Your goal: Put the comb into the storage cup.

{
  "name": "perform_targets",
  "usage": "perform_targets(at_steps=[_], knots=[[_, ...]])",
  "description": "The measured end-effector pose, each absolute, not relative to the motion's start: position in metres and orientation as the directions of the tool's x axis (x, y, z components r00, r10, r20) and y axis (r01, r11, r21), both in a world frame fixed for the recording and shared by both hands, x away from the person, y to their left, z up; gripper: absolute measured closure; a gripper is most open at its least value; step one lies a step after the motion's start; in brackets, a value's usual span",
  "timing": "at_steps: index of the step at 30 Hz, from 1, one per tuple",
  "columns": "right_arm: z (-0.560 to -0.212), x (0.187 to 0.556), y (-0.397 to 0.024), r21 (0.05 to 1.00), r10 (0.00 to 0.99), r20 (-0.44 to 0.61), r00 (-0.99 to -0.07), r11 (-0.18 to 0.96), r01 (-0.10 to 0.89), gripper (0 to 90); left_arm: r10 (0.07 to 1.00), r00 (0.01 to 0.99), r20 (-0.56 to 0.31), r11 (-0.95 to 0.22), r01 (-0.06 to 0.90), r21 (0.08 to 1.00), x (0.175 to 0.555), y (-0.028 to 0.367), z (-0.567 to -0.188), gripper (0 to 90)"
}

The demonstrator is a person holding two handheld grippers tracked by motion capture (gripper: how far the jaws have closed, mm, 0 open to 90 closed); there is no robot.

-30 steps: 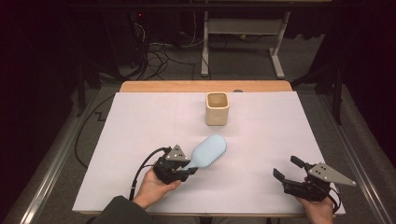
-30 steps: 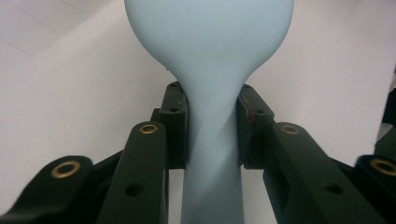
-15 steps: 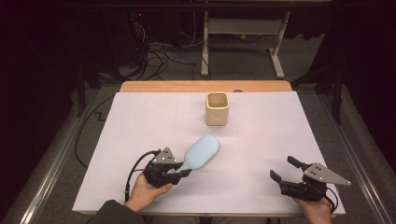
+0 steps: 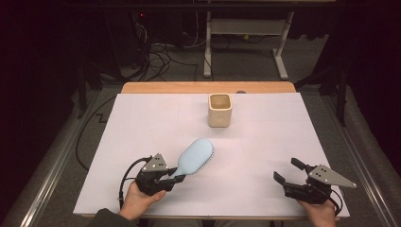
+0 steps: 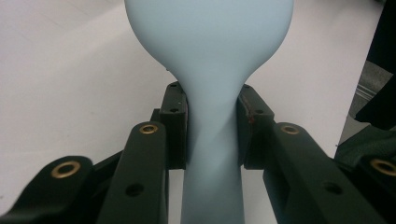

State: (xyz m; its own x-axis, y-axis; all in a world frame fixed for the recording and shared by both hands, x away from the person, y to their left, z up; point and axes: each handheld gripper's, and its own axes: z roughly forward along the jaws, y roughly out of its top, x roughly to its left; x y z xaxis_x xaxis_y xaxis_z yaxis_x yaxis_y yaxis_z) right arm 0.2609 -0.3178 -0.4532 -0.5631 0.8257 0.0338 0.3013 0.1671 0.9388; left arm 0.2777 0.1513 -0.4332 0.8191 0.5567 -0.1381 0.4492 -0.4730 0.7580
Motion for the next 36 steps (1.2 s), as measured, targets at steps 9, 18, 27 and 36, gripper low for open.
perform_targets(at_steps=[9, 18, 27, 36], knots=[[-0.448, 0.259, -0.316, 0.946, 0.822, 0.075, -0.565, 0.121, 0.302, 16.7, 0.554, 0.821, -0.138, -0.455, 0.437, 0.776, 0.271, 0.156, -0.433, 69.4], [-0.441, 0.258, -0.301, 0.954, 0.789, 0.083, -0.609, 0.113, 0.277, 16.6, 0.571, 0.810, -0.134, -0.429, 0.434, 0.792, 0.270, 0.162, -0.432, 69.3], [-0.432, 0.257, -0.275, 0.960, 0.741, 0.082, -0.666, 0.121, 0.254, 16.5, 0.579, 0.804, -0.133, -0.410, 0.428, 0.805, 0.270, 0.164, -0.431, 69.4], [-0.426, 0.260, -0.245, 0.959, 0.694, 0.083, -0.715, 0.139, 0.246, 16.5, 0.578, 0.806, -0.129, -0.407, 0.421, 0.811, 0.271, 0.163, -0.430, 69.4]])
